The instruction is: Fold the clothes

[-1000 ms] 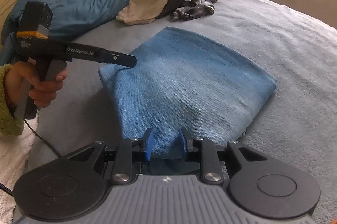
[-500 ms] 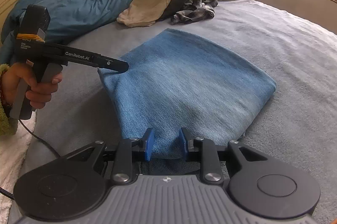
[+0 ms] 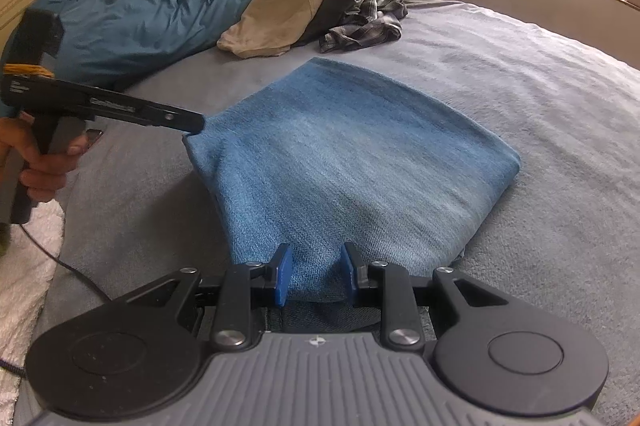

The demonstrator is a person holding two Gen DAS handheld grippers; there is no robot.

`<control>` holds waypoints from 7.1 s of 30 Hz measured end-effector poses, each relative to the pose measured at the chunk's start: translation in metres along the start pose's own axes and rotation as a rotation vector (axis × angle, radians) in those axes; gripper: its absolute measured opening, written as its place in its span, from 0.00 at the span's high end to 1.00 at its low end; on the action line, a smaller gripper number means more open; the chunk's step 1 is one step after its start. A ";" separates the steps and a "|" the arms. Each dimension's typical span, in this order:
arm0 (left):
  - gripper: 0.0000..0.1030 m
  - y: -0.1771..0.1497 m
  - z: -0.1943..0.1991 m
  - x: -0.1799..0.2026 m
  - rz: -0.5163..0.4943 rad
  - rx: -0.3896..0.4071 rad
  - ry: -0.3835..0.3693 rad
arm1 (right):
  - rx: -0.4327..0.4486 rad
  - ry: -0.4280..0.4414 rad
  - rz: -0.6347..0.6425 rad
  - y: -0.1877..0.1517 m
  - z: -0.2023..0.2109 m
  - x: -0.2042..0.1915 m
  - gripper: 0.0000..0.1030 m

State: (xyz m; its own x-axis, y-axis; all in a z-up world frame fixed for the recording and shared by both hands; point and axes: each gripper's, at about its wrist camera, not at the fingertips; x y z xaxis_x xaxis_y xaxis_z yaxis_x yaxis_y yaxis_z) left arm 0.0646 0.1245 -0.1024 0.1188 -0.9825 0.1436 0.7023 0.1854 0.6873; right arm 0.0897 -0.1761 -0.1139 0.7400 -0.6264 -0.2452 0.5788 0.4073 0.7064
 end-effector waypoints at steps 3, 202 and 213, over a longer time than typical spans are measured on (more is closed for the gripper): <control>0.48 -0.001 -0.006 0.004 0.064 -0.039 -0.029 | 0.005 -0.004 0.001 -0.001 0.000 -0.001 0.72; 0.69 -0.052 -0.010 0.099 -0.222 0.013 -0.218 | -0.145 -0.249 -0.450 -0.017 0.022 0.016 0.58; 0.64 -0.052 -0.007 0.103 -0.163 0.005 -0.193 | 0.015 -0.222 -0.469 0.024 0.042 0.018 0.05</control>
State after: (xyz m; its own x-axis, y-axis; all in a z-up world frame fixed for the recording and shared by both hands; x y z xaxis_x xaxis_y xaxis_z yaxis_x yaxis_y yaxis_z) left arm 0.0455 0.0135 -0.1281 -0.1325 -0.9776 0.1637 0.6977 0.0253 0.7160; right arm 0.1026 -0.2058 -0.0733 0.3109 -0.8660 -0.3916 0.8244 0.0406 0.5645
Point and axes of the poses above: each gripper's, at about its wrist camera, not at the fingertips, and z roughly against the way its jaws point, x to its right, y to its top, and after that the axes turned 5 degrees about y, right-handed
